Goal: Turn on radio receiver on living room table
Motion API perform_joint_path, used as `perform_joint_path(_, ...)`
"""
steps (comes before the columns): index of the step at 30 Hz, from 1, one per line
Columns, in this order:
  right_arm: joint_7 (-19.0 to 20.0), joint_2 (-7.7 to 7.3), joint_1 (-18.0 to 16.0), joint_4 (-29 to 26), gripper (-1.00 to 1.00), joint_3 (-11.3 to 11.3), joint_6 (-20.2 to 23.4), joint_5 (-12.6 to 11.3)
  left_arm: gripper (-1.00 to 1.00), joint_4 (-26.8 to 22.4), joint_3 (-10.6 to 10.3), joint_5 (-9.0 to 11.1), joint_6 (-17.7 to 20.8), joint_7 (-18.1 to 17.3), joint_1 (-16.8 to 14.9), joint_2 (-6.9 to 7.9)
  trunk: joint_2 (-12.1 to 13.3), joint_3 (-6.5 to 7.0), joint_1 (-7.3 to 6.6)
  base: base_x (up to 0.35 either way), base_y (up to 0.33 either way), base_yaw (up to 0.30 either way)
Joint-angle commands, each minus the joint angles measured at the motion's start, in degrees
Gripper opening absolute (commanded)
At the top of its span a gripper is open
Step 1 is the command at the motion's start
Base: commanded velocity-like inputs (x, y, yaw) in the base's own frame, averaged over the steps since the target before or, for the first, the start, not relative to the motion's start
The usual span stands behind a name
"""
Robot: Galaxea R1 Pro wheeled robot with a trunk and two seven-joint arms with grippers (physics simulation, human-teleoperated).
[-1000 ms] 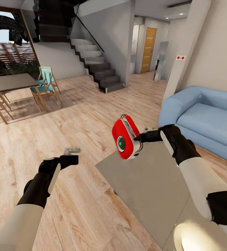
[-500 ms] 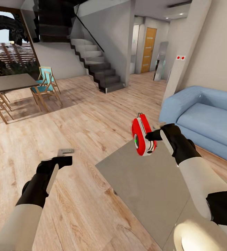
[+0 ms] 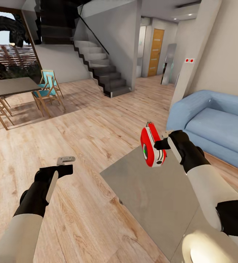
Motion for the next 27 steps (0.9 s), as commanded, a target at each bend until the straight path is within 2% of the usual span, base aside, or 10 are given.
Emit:
perform_joint_path(1,-0.05,0.00,-0.03,0.29,-1.00,-0.01,0.04,0.13,-1.00,0.01,-0.02,0.00,0.05,-0.01,0.00,0.01,0.00,0.01,0.00,0.000,0.000,0.000)
perform_joint_path(15,-0.08,-0.33,-0.03,3.59,-1.00,-0.13,0.12,0.10,-1.00,0.44,0.03,-0.01,0.22,-0.02,0.00,0.81,0.00,0.01,0.00,0.000,0.000,0.000)
perform_joint_path(18,-0.39,0.62,-0.98,3.63,-1.00,-0.10,0.19,0.47,-1.00,0.64,0.03,-0.01,0.05,0.24,-0.98,0.83,-0.01,0.00,0.00,0.000,0.000,0.000)
perform_joint_path(20,-0.39,0.62,-1.62,3.63,-1.00,-0.10,0.19,0.03,-1.00,0.64,0.03,-0.01,0.05,0.24,-1.63,0.83,-0.01,0.00,0.00,0.000,0.000,0.000)
perform_joint_path(25,-0.27,2.03,-3.25,3.86,-1.00,-0.10,-1.18,0.29,-1.00,0.71,0.03,0.04,0.05,0.08,-3.24,0.91,-0.01,0.00,0.00,0.000,0.000,0.000)
perform_joint_path(27,-0.27,2.15,-3.90,3.95,-1.00,-0.05,-1.83,-0.26,-1.00,0.77,0.03,0.06,0.05,0.07,-3.89,0.91,-0.01,0.00,0.00,0.000,0.000,0.000)
